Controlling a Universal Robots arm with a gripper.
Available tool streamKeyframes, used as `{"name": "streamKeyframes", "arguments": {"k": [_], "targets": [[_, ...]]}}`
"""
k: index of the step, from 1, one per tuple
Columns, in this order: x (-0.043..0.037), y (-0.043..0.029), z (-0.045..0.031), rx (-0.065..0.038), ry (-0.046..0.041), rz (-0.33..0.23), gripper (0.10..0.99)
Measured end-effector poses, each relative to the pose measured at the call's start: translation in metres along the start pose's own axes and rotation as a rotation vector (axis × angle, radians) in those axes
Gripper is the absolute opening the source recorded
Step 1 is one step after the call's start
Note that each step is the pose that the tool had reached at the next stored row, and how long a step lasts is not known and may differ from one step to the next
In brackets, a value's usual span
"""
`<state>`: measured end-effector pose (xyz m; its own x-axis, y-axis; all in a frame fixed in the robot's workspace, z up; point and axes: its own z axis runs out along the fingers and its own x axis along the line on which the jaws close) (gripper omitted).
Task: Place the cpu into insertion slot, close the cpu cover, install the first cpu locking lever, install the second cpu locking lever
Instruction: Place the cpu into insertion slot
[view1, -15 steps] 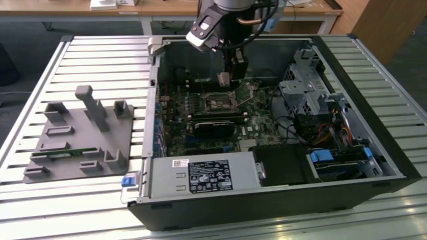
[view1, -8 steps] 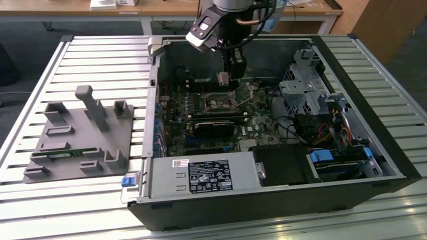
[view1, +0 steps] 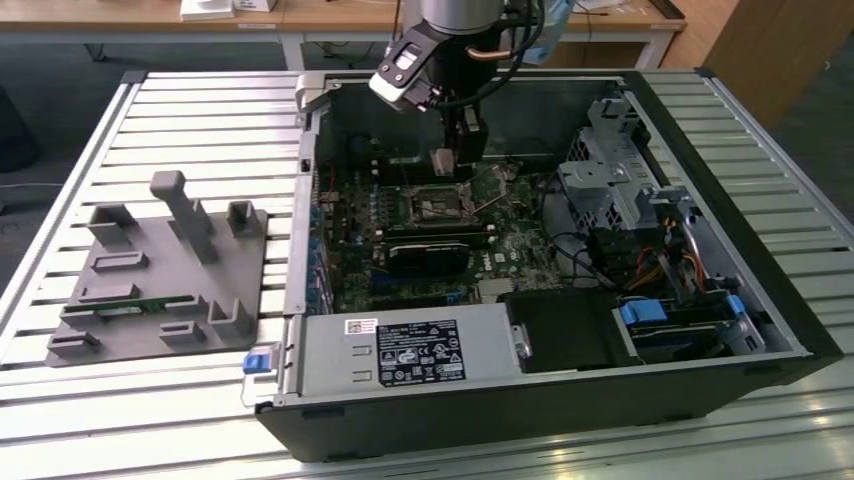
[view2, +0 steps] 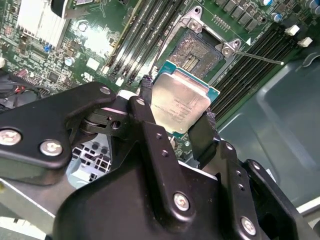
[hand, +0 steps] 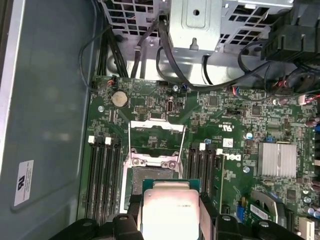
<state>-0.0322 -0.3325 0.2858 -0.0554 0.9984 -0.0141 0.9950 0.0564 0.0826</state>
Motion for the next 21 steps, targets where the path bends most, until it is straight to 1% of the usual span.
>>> {"name": "streamKeyframes", "arguments": {"k": [21], "targets": [[0.0002, -0.0008, 0.0086, 0.000, 0.0001, 0.001, 0.537]]}}
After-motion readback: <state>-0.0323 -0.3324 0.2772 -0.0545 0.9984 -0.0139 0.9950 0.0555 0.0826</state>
